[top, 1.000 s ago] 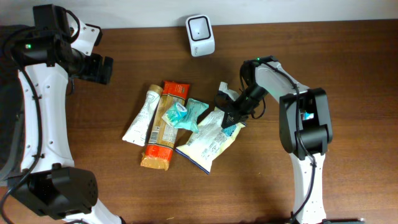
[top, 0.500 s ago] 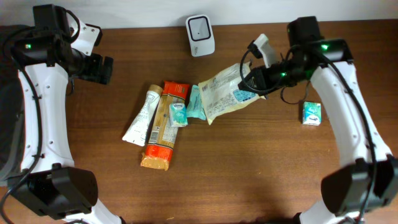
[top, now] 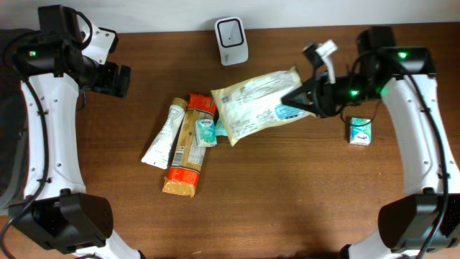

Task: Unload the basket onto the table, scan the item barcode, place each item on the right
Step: 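Grasp the white-blue snack bag with the right gripper and lift it, then hold the snack bag up to the white scanner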

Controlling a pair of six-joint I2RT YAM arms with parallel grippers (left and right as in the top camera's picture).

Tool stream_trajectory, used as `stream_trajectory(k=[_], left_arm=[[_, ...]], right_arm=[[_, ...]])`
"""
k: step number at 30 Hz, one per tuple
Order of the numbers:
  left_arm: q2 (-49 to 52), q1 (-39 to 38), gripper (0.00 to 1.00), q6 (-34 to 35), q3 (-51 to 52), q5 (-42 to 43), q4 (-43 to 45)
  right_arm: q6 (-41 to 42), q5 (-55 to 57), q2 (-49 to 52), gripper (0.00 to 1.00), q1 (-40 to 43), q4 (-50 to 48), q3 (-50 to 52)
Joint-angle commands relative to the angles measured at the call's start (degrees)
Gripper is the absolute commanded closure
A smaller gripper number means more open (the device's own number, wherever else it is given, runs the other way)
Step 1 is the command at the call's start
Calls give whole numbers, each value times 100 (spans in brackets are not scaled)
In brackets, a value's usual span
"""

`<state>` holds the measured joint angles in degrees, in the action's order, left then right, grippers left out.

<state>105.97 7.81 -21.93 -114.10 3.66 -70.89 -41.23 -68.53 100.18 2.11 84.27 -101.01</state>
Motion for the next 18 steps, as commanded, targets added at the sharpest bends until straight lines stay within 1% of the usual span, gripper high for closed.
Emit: stream_trajectory(k=[1,10,11,12,13,14,15,16,18], left_arm=[[-94,61,1,-90,-37,59,7],[-94,57,1,-90,-37,59,9],[-94,57,1,-90,-37,59,7],[-94,57,1,-92,-37,59,7],[-94,57,1,-90,-37,59,7],[-94,57,1,-90,-37,59,7],[-94,57,1,-90,-37,59,7],[-94,61,1,-90,-37,59,7],[-94,61,1,-90,-37,59,7]], right_arm=[[-704,-691,-149,96,337,343,-20],[-619,-601,-149,96,382,404,-20],[-476,-476,-149,96,350,354,-20],[-225,-232,-149,96,271,238,-31],[457,361,-149,96,87,-57,-103],[837,756,-149,96,-26,-219,-177],[1331,1381,-149,96,-245,-422,-332],[1622,1871,-146,96,-437,-599,-463],[2267,3195,-144,96,-918,-1047,-750]])
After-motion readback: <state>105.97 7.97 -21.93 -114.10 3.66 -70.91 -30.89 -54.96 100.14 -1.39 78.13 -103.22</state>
